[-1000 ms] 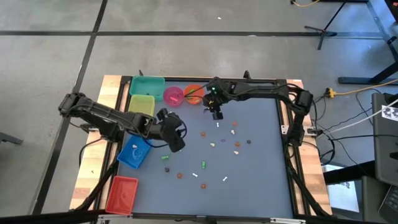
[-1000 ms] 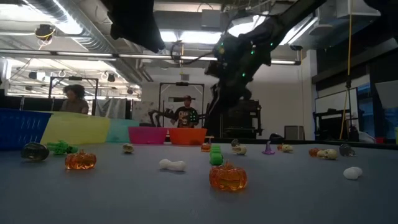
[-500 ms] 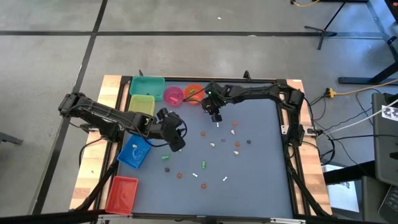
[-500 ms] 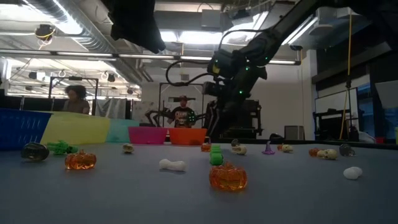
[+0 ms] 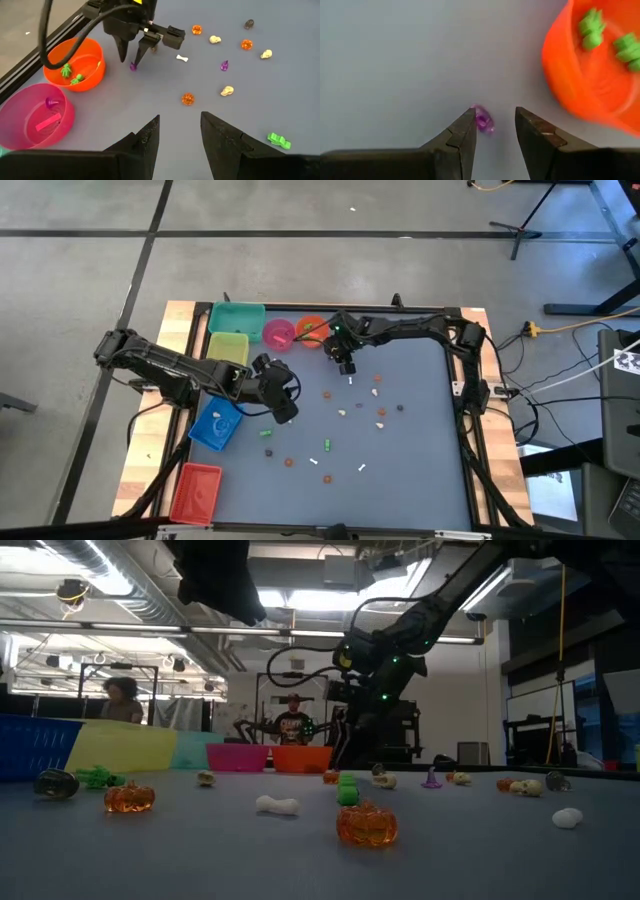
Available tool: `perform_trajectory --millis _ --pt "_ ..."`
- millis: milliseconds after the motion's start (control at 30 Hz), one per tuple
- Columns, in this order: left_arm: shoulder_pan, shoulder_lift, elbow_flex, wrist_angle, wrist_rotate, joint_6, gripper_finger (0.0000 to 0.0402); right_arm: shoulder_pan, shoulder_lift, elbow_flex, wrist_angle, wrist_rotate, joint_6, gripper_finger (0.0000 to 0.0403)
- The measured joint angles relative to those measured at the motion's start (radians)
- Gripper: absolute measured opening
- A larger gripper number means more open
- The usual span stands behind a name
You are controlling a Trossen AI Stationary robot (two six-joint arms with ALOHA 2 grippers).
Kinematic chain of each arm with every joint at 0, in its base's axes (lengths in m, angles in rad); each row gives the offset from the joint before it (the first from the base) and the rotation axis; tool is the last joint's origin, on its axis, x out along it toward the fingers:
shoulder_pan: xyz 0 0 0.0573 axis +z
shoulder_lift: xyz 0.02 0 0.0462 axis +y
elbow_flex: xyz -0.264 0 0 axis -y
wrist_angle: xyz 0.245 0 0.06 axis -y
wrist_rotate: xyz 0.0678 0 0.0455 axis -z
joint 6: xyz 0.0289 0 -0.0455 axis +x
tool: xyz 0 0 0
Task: Sort Halloween decoration
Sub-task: Put the purple witch hat toy into the pink bin
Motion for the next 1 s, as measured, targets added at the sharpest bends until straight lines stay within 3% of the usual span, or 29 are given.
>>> perform_trajectory --millis 1000 --pt "0.000 0.000 0.000 0.008 -0.001 0.000 0.0128 0.001 0.015 0.001 0.042 0.000 0.075 0.0135"
